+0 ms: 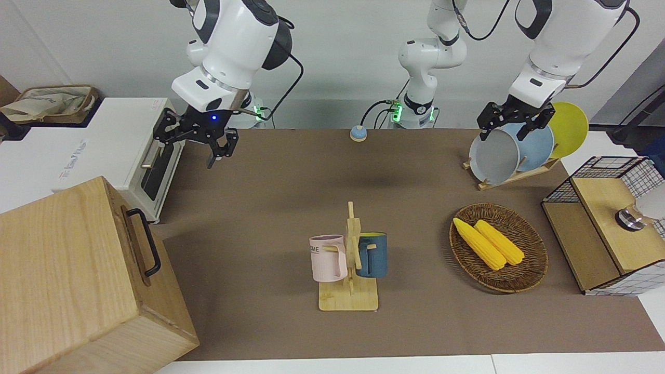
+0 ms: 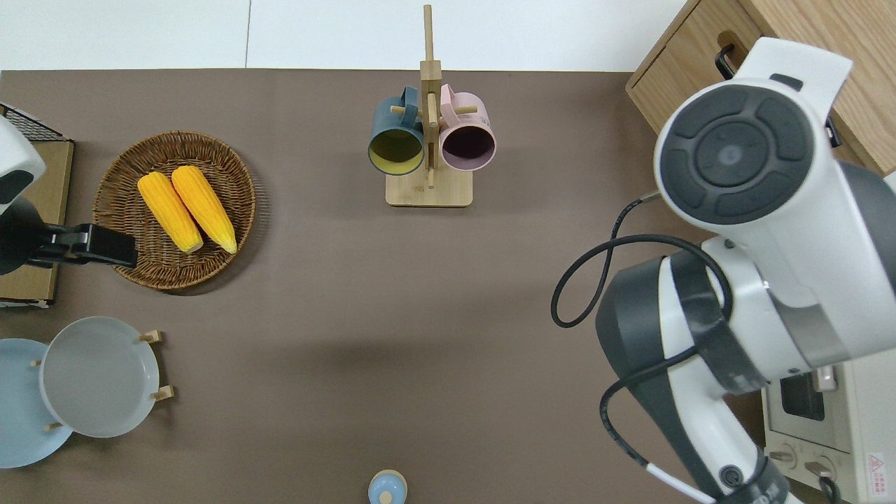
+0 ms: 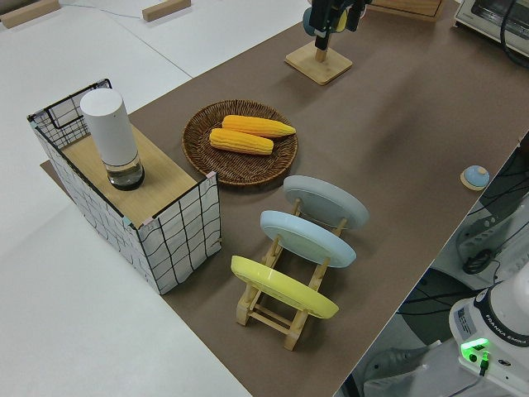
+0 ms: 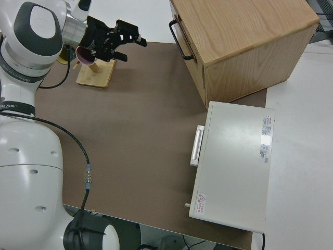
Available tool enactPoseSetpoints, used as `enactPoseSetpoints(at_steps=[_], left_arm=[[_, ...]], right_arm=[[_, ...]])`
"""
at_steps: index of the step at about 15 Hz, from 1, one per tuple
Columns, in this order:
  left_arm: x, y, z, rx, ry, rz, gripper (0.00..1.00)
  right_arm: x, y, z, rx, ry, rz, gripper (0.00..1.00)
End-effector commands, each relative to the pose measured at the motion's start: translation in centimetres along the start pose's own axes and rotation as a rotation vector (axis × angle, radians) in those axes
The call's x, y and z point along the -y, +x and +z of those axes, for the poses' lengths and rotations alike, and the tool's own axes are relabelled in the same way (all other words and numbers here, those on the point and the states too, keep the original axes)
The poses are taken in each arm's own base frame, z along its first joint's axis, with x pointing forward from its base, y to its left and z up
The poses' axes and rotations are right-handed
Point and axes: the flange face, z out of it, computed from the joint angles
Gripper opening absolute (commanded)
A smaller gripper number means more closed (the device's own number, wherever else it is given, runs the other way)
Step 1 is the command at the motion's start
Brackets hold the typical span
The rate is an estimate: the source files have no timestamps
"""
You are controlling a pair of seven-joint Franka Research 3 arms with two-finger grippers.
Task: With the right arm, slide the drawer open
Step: 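Reach the right gripper to the black drawer handle and grasp it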
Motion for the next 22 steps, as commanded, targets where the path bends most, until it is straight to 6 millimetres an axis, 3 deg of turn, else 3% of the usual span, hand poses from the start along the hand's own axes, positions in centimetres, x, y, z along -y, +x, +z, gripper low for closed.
enactPoseSetpoints(at_steps=[1,8,14,17,20,22], left_arm=[[0.1,0.1,-0.4,0.005,0.016,0.011,0.99],[0.1,0.2,-0.3,0.008,0.016,0.011,0.99],[0.1,0.1,-0.4,0.005,0.016,0.011,0.99],[0.1,0.1,-0.4,0.005,0.016,0.011,0.99],[0.1,0.1,-0.4,0.005,0.016,0.011,0.99],[0.1,0.1,-0.4,0.005,0.016,0.011,0.99]], right_arm=[[2.0,1.6,2.4,-0.042,-0.151,-0.088,0.983],[7.9,3.5,9.3,-0.065,-0.458,-0.181,0.979],[11.6,4.3,15.1,-0.1,-0.671,-0.228,0.979],[12.0,4.8,17.7,-0.13,-0.781,-0.252,0.977],[10.6,5.2,20.7,-0.148,-0.902,-0.273,0.975],[10.4,5.2,21.3,-0.151,-0.924,-0.279,0.975]])
